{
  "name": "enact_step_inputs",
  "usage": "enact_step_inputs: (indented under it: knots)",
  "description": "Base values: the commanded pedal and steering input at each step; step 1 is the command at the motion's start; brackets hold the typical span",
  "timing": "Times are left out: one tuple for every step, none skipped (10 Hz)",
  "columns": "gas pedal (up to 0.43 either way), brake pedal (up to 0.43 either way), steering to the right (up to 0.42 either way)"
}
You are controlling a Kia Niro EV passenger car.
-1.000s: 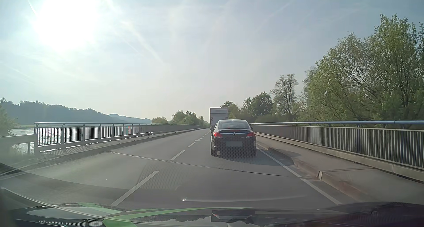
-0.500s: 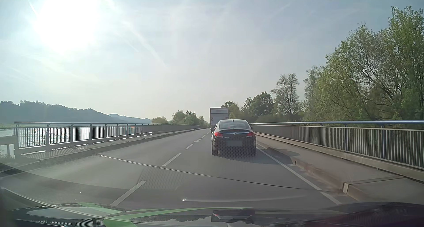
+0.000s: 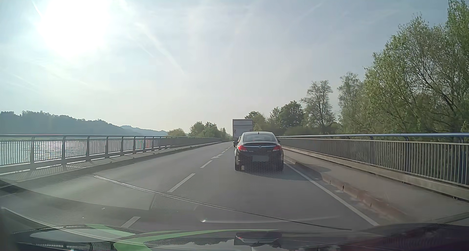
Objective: Follow the waypoints while adhering to traffic rules and regulations
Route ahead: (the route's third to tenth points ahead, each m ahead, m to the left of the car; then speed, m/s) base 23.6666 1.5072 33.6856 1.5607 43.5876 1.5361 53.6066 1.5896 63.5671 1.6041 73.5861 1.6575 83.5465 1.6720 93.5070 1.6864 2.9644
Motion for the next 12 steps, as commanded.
enact_step_inputs:
  knots:
    - [0.047,0.000,-0.003]
    - [0.047,0.000,-0.003]
    - [0.047,0.000,-0.003]
    - [0.047,0.000,-0.003]
    - [0.047,0.000,-0.003]
    - [0.047,0.000,-0.003]
    - [0.047,0.000,-0.003]
    - [0.047,0.000,-0.003]
    - [0.047,0.000,-0.003]
    - [0.047,0.000,-0.003]
    - [0.047,0.000,-0.003]
    - [0.047,0.000,-0.003]
